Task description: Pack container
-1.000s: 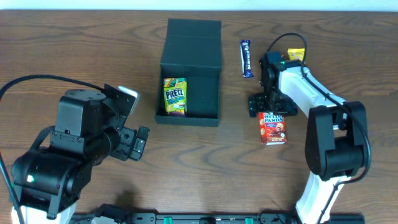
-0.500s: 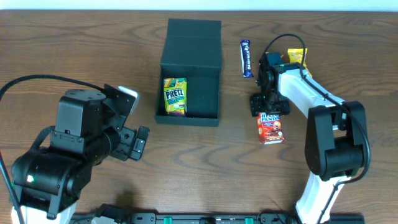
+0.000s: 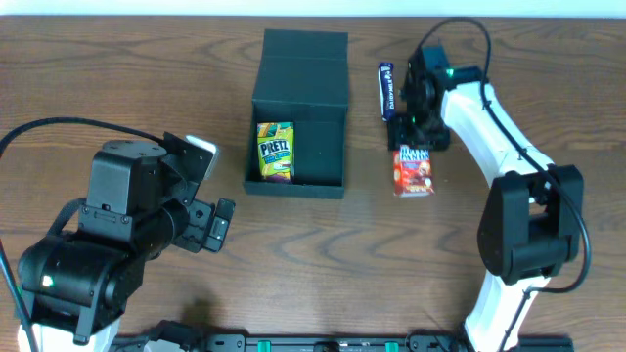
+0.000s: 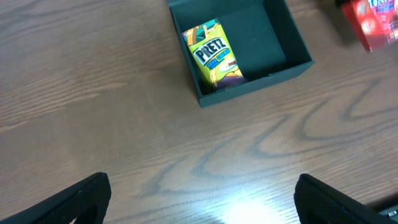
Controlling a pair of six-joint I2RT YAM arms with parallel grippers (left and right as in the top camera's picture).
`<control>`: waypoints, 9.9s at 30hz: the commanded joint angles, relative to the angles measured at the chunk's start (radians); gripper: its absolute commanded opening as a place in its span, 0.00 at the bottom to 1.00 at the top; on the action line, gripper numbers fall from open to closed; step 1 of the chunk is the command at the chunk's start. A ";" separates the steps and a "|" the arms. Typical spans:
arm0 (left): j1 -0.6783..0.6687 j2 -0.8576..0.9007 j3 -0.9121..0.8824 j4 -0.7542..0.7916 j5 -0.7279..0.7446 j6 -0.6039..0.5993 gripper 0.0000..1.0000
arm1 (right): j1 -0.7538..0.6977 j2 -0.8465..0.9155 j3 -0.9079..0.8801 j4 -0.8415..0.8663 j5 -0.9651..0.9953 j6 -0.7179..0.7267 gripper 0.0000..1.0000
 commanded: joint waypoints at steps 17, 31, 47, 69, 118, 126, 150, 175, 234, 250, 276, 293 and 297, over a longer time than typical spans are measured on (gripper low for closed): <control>0.008 -0.001 -0.002 -0.003 0.011 0.014 0.95 | 0.359 0.036 0.246 0.228 -0.047 0.381 0.62; 0.008 -0.001 -0.002 -0.003 0.011 0.014 0.95 | 0.398 0.172 0.245 0.230 0.039 0.409 0.62; 0.008 -0.001 -0.002 -0.003 0.011 0.014 0.95 | 0.395 0.175 0.278 0.194 0.054 0.395 0.99; 0.008 -0.001 -0.002 -0.003 0.011 0.014 0.95 | 0.384 0.225 0.362 0.017 0.219 0.417 0.02; 0.008 -0.001 -0.002 -0.003 0.011 0.014 0.95 | 0.360 0.330 0.401 -0.016 0.204 0.384 0.01; 0.008 -0.001 -0.002 -0.003 0.011 0.014 0.95 | 0.353 0.235 0.510 -0.075 0.203 0.305 0.02; 0.008 -0.001 -0.002 -0.003 0.011 0.014 0.95 | 0.021 0.137 0.423 0.108 0.156 -0.013 0.64; 0.008 -0.001 -0.002 -0.003 0.011 0.014 0.95 | 0.004 0.288 0.170 0.443 0.121 -0.080 0.54; 0.008 -0.001 -0.002 -0.003 0.011 0.014 0.95 | 0.381 0.122 0.439 -0.194 0.274 0.568 0.02; 0.008 -0.001 -0.002 -0.003 0.011 0.014 0.95 | 0.431 0.122 0.147 -0.051 0.275 0.595 0.02; 0.008 -0.001 -0.002 -0.003 0.011 0.014 0.95 | 0.413 0.121 0.520 -0.135 0.193 0.378 0.44; 0.008 -0.001 -0.002 -0.003 0.011 0.014 0.95 | 0.026 0.121 0.596 -0.139 0.299 0.175 0.52; 0.008 -0.001 -0.002 -0.003 0.011 0.014 0.95 | -0.050 0.121 0.581 -0.106 0.302 0.117 0.53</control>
